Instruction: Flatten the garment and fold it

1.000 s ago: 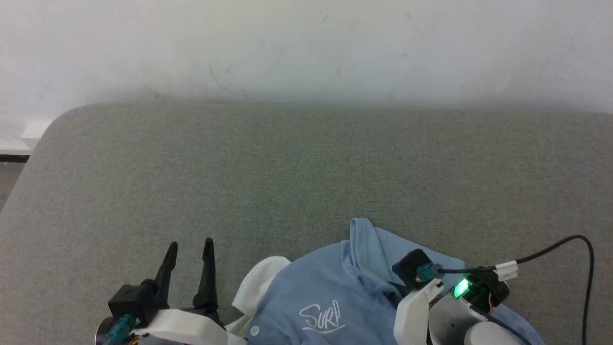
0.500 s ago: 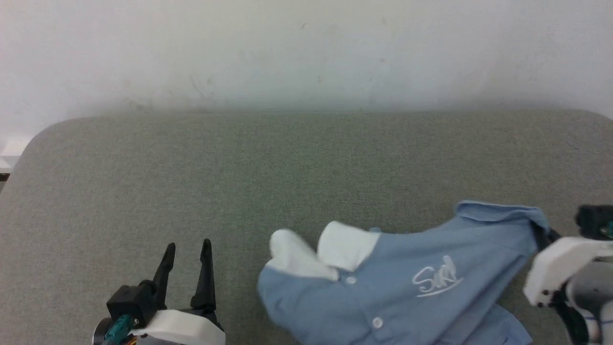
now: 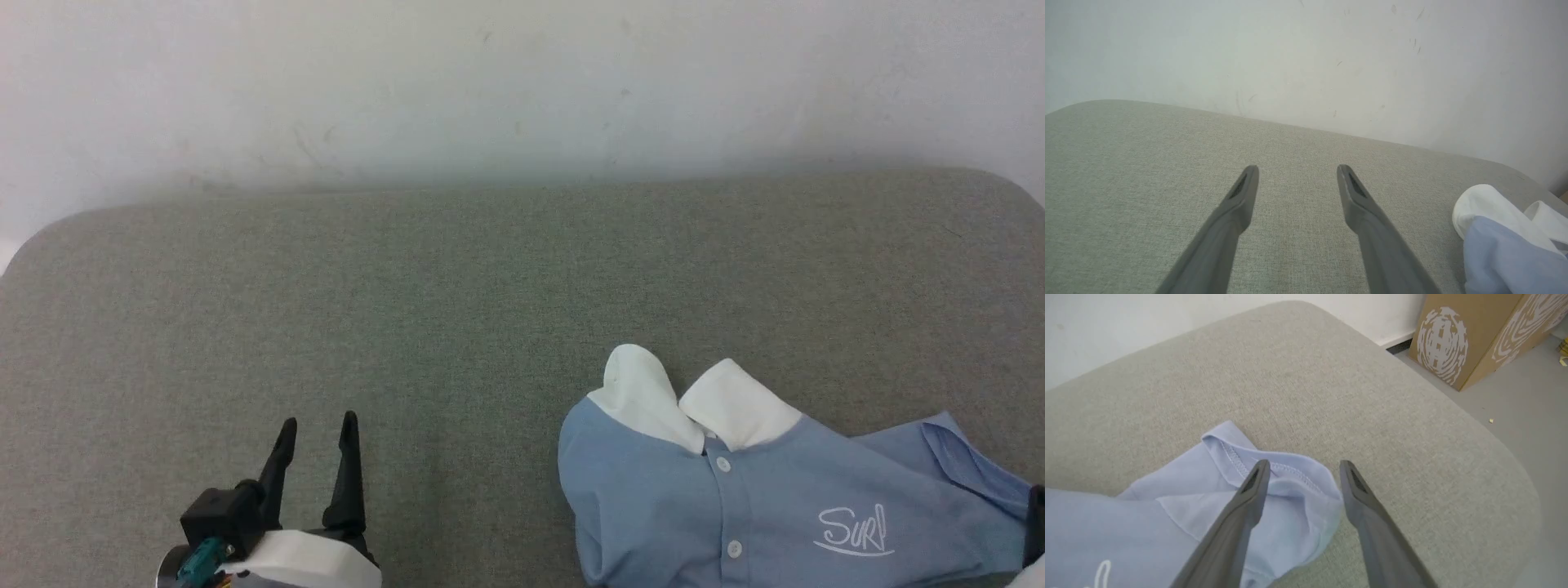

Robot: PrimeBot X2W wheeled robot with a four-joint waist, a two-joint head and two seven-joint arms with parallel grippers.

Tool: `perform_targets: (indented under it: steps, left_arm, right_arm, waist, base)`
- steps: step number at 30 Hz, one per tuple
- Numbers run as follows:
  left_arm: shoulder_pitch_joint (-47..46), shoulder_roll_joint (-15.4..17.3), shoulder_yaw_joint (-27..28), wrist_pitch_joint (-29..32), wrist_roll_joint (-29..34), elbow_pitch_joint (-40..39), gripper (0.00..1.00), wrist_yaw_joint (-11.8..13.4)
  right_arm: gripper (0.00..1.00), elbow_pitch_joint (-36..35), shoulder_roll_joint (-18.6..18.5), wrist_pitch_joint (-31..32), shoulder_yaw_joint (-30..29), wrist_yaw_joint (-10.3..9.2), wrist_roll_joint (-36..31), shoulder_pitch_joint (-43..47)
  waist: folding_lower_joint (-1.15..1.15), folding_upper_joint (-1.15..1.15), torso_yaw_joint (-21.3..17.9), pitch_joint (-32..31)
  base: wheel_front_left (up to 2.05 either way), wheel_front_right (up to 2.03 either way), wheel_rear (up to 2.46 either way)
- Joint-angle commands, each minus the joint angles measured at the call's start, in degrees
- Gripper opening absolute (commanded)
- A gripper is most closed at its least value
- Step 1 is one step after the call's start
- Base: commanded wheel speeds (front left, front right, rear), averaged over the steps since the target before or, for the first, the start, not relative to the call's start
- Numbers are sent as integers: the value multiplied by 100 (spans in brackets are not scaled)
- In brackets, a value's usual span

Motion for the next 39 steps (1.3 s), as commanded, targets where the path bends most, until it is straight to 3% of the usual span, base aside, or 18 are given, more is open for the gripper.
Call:
perform_targets:
  steps: [1, 5, 10, 16, 21, 25, 31, 35, 39]
  left_arm:
    - [-26, -4, 28, -27, 44, 28, 100, -28]
    - [-22, 29, 10, -24, 40, 84, 100, -40]
    - [13, 68, -11, 18, 35, 103, 100, -23]
    - [89, 88, -17, 71, 4, 100, 100, 25]
    - [138, 67, -101, 241, 6, 20, 100, 81]
    - [-7, -88, -556, 736, -127, -181, 100, -207]
    - [-553, -317, -1749, 2047, -224, -206, 100, -633]
    - [-1008, -384, -2241, 2802, -263, 141, 100, -676]
    - [-1419, -409, -2481, 3388, -163, 697, 100, -532]
  right_arm:
    - [100, -25, 11, -161, 44, -5, 51, -106]
    - [100, -361, 12, -737, 427, -5, 26, -119]
    - [100, -1084, 13, -1013, 1269, -5, -152, 80]
    - [100, -2033, 13, -1033, 2372, -5, -272, 549]
    - [100, -2498, 13, -883, 2902, -5, -266, 889]
    - [100, -2730, 13, -738, 2991, -5, -258, 1132]
    - [100, -2959, 13, -562, 3007, -5, -272, 1187]
    - [100, -3017, 14, -509, 3034, -5, -273, 1079]
    - [100, -2995, 14, -506, 3064, -5, -224, 975]
  waist:
    - [0, 0, -6, -23]
    - [0, 0, 17, -118]
    - [0, 0, 92, -225]
    - [0, 0, 160, -321]
    - [0, 0, 171, -369]
    - [0, 0, 190, -372]
    - [0, 0, 114, -218]
    - [0, 0, -36, -97]
    - [0, 0, -253, 77]
  base:
    - [0, 0, 0]
    - [0, 0, 0]
    - [0, 0, 0]
    - [0, 0, 0]
    - [0, 0, 0]
    - [0, 0, 0]
    - [0, 0, 0]
    - [0, 0, 0]
    - [0, 0, 0]
